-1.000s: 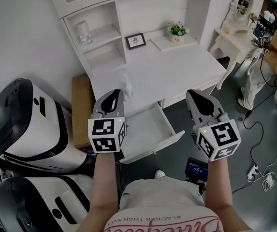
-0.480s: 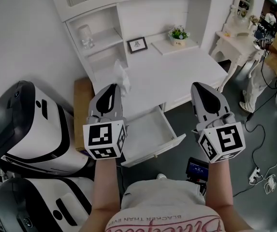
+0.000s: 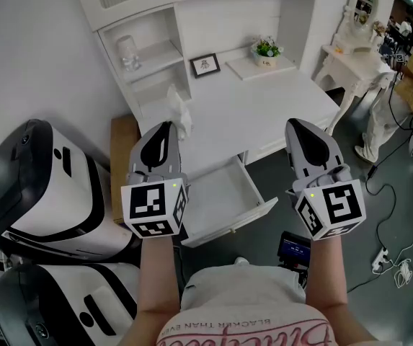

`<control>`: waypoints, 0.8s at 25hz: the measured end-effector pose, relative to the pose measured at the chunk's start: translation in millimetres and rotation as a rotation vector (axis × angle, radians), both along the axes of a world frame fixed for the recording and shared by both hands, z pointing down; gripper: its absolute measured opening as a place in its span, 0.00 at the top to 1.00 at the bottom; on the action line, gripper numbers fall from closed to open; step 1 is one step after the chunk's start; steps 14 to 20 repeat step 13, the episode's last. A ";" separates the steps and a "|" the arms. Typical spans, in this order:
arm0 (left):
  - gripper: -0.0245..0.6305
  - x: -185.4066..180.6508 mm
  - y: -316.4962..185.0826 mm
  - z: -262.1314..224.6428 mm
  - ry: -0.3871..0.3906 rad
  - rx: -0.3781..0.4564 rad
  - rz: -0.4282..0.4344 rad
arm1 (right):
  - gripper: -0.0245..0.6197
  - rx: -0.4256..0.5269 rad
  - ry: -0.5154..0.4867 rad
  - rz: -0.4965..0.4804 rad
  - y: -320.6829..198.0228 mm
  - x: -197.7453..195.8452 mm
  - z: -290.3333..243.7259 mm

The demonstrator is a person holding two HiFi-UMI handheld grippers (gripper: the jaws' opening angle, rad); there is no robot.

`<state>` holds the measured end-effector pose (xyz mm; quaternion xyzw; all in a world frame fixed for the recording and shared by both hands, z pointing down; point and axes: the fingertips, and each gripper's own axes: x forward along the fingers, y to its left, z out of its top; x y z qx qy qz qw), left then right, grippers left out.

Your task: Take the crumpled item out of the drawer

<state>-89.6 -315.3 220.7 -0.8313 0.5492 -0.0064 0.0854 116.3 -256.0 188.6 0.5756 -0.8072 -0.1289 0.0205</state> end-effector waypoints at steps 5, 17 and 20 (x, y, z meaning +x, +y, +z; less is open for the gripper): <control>0.93 1.1 0.2 -2.8 0.000 0.009 0.005 | 0.95 -0.002 -0.008 0.009 -0.8 1.9 3.0; 0.93 7.5 -0.8 -5.3 -0.013 0.018 0.015 | 0.95 -0.006 -0.012 0.022 -1.7 8.4 2.6; 0.93 7.5 -0.8 -5.3 -0.013 0.018 0.015 | 0.95 -0.006 -0.012 0.022 -1.7 8.4 2.6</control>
